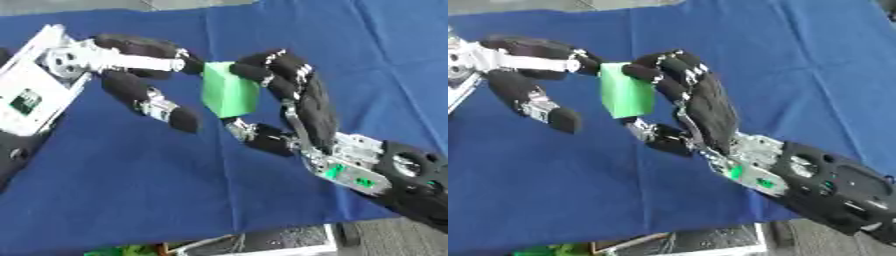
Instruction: Pick up the objects with one hand, pass them to the other hand, and then place them into the box on the other side of the table.
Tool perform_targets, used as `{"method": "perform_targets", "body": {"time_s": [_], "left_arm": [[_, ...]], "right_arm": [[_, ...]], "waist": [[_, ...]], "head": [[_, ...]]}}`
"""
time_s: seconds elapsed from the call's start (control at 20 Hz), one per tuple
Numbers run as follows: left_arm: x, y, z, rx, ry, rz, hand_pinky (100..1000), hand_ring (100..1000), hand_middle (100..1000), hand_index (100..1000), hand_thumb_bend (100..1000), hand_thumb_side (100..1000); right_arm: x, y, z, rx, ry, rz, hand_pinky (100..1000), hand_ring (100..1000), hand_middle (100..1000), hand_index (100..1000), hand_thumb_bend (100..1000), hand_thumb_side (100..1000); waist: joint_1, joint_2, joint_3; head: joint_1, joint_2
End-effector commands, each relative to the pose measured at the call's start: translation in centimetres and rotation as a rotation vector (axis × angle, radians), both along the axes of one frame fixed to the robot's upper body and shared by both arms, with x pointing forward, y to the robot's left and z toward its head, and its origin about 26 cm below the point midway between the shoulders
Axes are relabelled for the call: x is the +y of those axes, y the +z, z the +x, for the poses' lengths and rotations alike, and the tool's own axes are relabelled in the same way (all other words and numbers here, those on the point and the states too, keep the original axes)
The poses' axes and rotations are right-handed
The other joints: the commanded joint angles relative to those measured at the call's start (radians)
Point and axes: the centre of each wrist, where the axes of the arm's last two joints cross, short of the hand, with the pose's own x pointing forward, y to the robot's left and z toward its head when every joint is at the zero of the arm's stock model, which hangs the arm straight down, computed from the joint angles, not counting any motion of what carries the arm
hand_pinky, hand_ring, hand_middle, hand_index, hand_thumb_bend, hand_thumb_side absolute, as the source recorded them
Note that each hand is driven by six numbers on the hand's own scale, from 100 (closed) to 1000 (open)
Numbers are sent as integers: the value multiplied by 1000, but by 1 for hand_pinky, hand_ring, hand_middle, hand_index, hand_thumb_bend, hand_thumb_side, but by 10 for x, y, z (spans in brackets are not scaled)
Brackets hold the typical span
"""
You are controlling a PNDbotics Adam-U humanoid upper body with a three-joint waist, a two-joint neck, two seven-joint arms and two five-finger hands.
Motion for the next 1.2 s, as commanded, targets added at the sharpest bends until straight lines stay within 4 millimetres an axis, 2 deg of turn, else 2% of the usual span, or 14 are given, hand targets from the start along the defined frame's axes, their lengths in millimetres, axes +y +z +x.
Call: {"method": "perform_targets", "body": {"time_s": [0.05, 0.15, 0.25, 0.5, 0.55, 0.6, 1.0, 1.2], "left_arm": [[-4, 11, -4, -43, -46, 40, 1000, 1000, 745, 892, 674, 1000], [-6, 12, -6, -47, -28, 47, 1000, 1000, 743, 888, 483, 1000], [-7, 14, -7, -54, -3, 53, 1000, 1000, 740, 884, 410, 1000], [-11, 15, -11, -58, 55, 45, 1000, 1000, 739, 883, 369, 1000], [-12, 16, -11, -60, 65, 43, 1000, 1000, 730, 876, 289, 1000], [-13, 16, -12, -62, 77, 38, 1000, 1000, 726, 874, 275, 1000], [-26, 17, -25, -100, 104, 22, 1000, 1000, 702, 854, 197, 1000], [-29, 15, -27, -94, 114, 7, 1000, 1000, 688, 846, 186, 1000]], "right_arm": [[-2, 6, 2, -29, -21, -13, 595, 596, 611, 621, 100, 171], [-2, 6, 2, -34, -28, -17, 596, 595, 608, 618, 100, 162], [-1, 6, 2, -39, -41, -21, 593, 593, 606, 617, 100, 159], [3, 1, 0, -53, -77, -39, 594, 593, 604, 615, 100, 156], [4, 1, -1, -58, -84, -43, 596, 594, 602, 613, 100, 149], [4, 0, -1, -63, -93, -48, 595, 593, 601, 613, 100, 149], [10, -4, -3, -87, -108, -72, 600, 594, 598, 610, 100, 141], [12, -5, -4, -88, -96, -75, 599, 593, 597, 609, 100, 140]], "waist": [[-2, -15, 0], [-2, -15, 0], [-2, -15, 0], [-3, -13, 0], [-3, -13, 0], [-2, -13, 0], [1, -13, 0], [2, -13, -1]], "head": [[-5, 1], [-6, 2], [-7, 3], [-7, 2], [-7, 2], [-8, 2], [-12, 2], [-13, 2]]}}
